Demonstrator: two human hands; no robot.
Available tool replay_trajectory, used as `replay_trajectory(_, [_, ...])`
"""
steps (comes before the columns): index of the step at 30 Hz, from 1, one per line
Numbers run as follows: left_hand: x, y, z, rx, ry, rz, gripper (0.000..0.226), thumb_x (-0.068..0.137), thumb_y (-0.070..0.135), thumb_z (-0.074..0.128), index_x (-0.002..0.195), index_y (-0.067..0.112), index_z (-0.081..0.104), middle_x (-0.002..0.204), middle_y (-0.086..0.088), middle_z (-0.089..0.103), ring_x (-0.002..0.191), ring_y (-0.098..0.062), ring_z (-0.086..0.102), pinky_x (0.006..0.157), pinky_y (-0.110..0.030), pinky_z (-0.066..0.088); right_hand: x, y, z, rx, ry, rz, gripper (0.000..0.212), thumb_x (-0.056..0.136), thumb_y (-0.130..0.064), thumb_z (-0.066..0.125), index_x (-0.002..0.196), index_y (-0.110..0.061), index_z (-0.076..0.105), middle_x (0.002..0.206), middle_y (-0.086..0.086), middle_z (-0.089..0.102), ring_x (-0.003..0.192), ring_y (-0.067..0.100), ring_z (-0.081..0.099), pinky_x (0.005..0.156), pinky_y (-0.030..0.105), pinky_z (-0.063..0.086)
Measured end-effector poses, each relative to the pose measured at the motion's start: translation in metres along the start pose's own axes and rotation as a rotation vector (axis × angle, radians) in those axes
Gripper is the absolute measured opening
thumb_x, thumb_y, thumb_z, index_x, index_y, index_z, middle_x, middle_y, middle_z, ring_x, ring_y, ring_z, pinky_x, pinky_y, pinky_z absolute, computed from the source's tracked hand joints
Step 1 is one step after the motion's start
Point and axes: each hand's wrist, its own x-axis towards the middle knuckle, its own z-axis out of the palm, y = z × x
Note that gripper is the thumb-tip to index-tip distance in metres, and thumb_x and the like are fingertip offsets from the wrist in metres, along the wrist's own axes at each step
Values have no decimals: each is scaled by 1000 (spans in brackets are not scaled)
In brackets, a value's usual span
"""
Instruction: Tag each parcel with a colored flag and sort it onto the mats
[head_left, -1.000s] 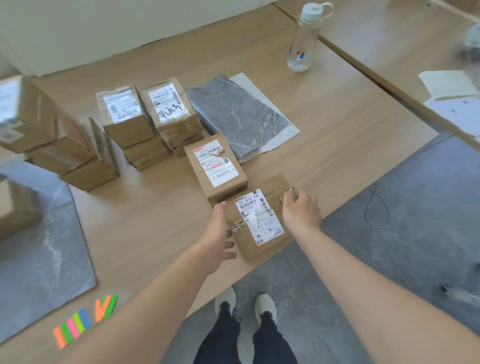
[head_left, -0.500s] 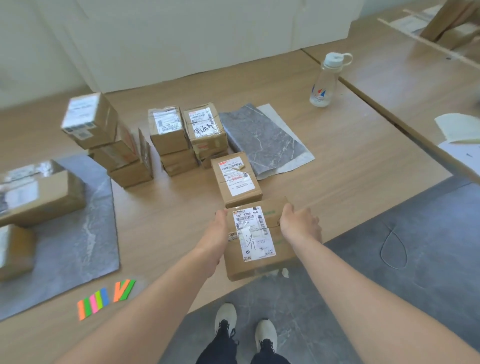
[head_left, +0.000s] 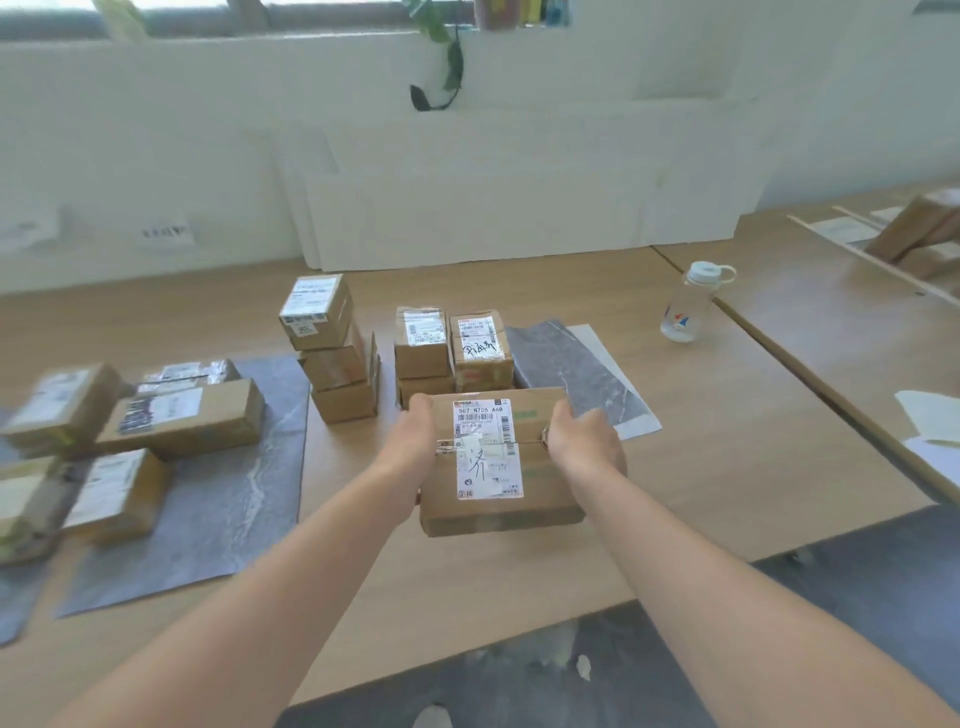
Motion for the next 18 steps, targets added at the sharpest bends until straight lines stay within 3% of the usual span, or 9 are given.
replay_trajectory(4, [-8,16,-36,-70,55,62,50,100,53,24,102,29,67,93,-3,76,81,-21,70,71,-32,53,-19,-29,6,54,-35,-97,53,98,-48,31,127,-9,52,123,13,63,105,34,61,92,43,52])
replay_trajectory(8, [-8,18,-77,-110,80,147,46,101,50,23,106,32,65,94,-1,77,84,-22,72,75,-35,55,-48,-61,20,94,-34,-193,56,96,-49,30,128,-8,51,124,13,61,107,34,60,94,46,52])
replay_trajectory(12, [-8,14,-128,-175,66,199,43,101,51,27,108,31,65,93,-1,76,84,-21,71,88,-40,55,-79,-94,50,130,-23,-270,55,91,-49,31,114,-6,57,119,14,63,102,34,61,81,43,51])
replay_trajectory(14, [-6,8,-160,-187,56,214,42,103,50,26,96,34,64,92,-3,75,87,-22,70,94,-43,53,-96,-109,72,123,-21,-289,55,88,-50,29,107,-8,57,115,15,65,96,34,63,73,40,48])
replay_trajectory(16, [-2,0,-195,-189,58,208,43,104,48,27,85,35,62,86,-3,73,89,-24,69,99,-45,51,-116,-123,96,123,-22,-300,50,92,-48,31,110,-8,55,114,13,63,96,34,61,76,41,48])
replay_trajectory(18, [1,-7,-234,-208,66,190,40,103,49,30,85,34,62,87,-5,74,93,-25,69,102,-48,50,-137,-135,125,113,-31,-297,42,96,-46,32,109,-11,52,115,11,61,100,33,59,86,44,49])
